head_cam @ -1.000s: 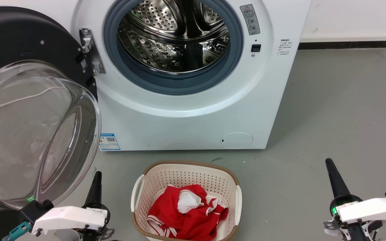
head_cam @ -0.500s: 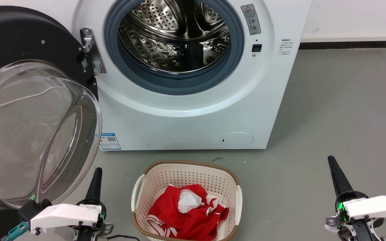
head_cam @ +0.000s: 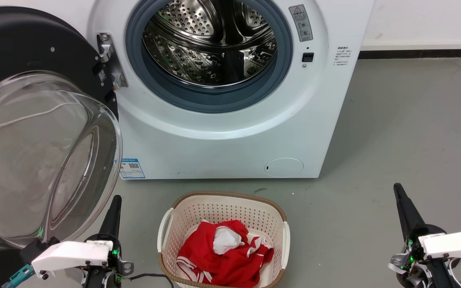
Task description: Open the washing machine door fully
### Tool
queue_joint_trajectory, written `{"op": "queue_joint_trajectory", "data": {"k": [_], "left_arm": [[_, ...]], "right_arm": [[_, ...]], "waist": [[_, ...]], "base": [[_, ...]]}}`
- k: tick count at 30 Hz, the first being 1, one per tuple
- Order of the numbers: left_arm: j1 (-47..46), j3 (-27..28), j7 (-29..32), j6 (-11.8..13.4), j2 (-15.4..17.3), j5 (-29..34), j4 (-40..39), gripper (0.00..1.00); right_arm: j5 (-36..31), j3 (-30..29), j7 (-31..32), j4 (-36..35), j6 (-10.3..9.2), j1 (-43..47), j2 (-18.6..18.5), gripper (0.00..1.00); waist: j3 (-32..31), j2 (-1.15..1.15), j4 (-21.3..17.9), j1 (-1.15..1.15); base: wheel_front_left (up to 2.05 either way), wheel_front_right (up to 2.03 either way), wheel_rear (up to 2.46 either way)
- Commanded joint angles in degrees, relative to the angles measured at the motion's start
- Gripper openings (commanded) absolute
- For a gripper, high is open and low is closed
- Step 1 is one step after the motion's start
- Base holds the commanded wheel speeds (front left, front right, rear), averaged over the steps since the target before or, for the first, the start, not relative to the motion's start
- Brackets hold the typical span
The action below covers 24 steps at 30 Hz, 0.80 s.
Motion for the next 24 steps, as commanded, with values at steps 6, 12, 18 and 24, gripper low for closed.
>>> {"op": "queue_joint_trajectory", "data": {"k": [6, 12, 18, 24], "left_arm": [[-1.16, 0.51, 1.02, -0.70, -0.06, -3.74, 0.23, 0.00], [-1.49, 0.82, 1.71, -1.00, -0.13, -6.41, 0.44, 0.00], [-1.76, 1.10, 2.29, -1.32, -0.20, -8.86, 0.65, 0.00], [-1.65, 1.36, 2.84, -1.55, -0.25, -10.83, 0.81, 0.00]], "right_arm": [[3.73, -0.56, 0.70, 0.36, 0.01, -1.17, -0.07, 0.00], [6.19, -0.85, 1.20, 0.73, 0.00, -1.58, 0.01, 0.00], [8.57, -1.17, 1.69, 1.08, 0.00, -1.87, 0.08, 0.00], [10.51, -1.41, 2.13, 1.36, 0.00, -1.84, 0.14, 0.00]], "waist": [[0.02, 0.00, 0.07, 0.00], [0.03, 0.00, 0.13, 0.00], [0.05, 0.00, 0.19, 0.00], [0.06, 0.00, 0.24, 0.00]], "base": [[0.00, 0.00, 0.00], [0.00, 0.00, 0.00], [0.00, 0.00, 0.00], [0.00, 0.00, 0.00]]}}
